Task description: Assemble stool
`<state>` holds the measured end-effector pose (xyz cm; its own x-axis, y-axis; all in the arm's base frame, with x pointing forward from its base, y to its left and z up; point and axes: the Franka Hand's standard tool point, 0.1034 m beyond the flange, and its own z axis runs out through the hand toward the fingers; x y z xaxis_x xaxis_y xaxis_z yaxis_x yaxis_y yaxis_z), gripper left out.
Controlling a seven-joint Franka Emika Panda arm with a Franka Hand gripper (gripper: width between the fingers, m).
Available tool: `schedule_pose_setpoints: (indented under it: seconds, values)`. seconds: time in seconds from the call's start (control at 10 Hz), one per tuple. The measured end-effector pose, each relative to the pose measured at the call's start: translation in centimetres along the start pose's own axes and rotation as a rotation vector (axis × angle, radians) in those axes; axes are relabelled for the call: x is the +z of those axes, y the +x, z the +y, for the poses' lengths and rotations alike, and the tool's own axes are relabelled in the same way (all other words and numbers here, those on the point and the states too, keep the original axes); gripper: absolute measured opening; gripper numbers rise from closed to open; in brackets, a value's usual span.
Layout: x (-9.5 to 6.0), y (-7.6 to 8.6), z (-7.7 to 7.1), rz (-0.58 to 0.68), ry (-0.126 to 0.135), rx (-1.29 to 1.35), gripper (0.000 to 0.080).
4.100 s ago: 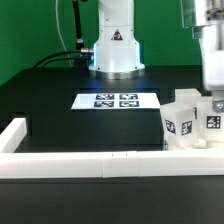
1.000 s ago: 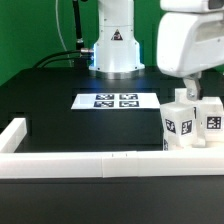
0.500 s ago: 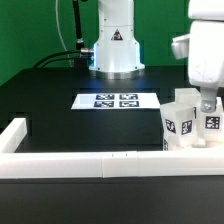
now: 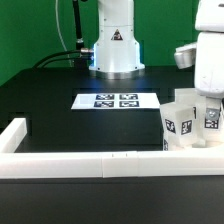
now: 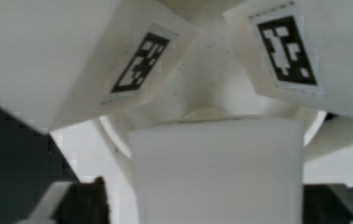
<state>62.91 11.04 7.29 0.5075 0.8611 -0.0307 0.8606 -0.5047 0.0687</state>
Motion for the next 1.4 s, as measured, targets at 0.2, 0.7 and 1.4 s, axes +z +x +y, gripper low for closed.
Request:
schedule_pose_setpoints:
  seconds: [0.2, 0.7, 1.4]
  values:
    - [0.02, -0.01, -0.02, 0.000, 0.001, 0.169, 0.0337]
    - [-0.01, 0.28, 0.67, -0.012, 0.006, 0.748, 0.0337]
    - [0.12, 0.68, 0.56, -0.051, 0.117, 1.625, 0.0337]
